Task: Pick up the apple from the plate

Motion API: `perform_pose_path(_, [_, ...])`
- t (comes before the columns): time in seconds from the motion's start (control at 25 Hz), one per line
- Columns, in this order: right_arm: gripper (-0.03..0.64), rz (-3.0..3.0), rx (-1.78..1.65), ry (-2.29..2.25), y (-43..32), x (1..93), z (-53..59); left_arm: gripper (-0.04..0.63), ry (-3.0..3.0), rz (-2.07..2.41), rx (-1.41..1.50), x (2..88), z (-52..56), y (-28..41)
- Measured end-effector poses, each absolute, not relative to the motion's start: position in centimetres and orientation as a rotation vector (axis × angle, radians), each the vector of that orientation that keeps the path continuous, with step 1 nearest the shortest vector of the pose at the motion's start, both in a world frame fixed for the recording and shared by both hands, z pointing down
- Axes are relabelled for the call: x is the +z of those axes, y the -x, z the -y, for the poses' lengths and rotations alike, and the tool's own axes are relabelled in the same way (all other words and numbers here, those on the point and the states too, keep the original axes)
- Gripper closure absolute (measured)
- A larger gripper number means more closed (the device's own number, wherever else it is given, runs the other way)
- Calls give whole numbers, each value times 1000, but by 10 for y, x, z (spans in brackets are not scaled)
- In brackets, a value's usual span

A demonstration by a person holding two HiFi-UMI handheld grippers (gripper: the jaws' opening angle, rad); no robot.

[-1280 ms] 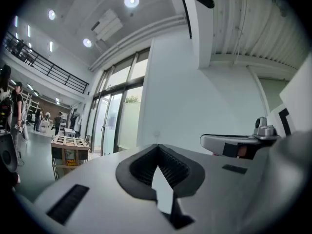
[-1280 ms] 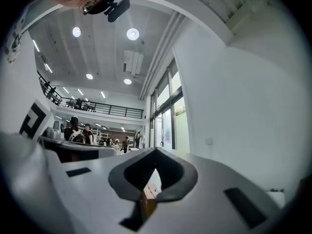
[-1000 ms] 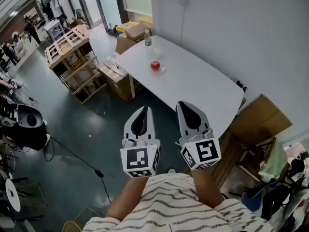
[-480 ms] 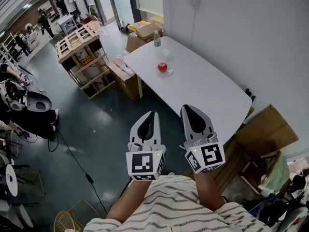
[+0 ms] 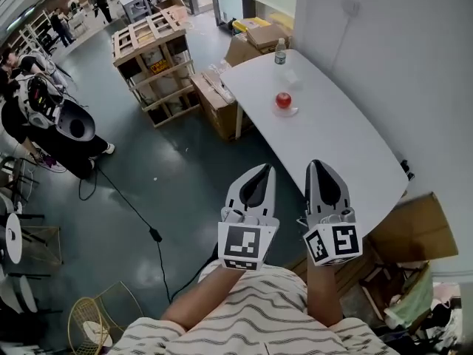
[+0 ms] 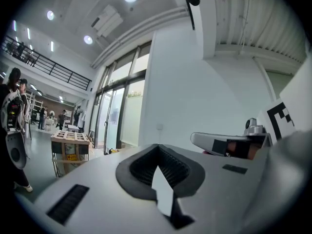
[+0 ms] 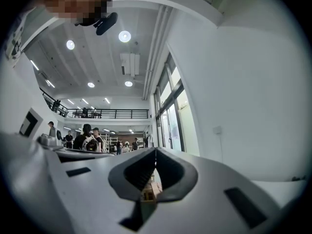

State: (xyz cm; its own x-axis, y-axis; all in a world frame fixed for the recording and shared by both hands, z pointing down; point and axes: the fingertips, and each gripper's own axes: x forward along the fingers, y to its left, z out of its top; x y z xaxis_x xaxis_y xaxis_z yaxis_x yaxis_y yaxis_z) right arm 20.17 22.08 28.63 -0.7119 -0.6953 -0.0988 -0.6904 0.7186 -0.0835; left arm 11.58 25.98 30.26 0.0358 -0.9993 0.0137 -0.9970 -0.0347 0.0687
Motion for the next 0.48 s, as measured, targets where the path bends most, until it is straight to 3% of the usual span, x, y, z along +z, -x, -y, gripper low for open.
perform_pose_path(0.48, [603,-2769,-27,1282,-97,283,-109,591,-2244,2094,-85,298,-139,9])
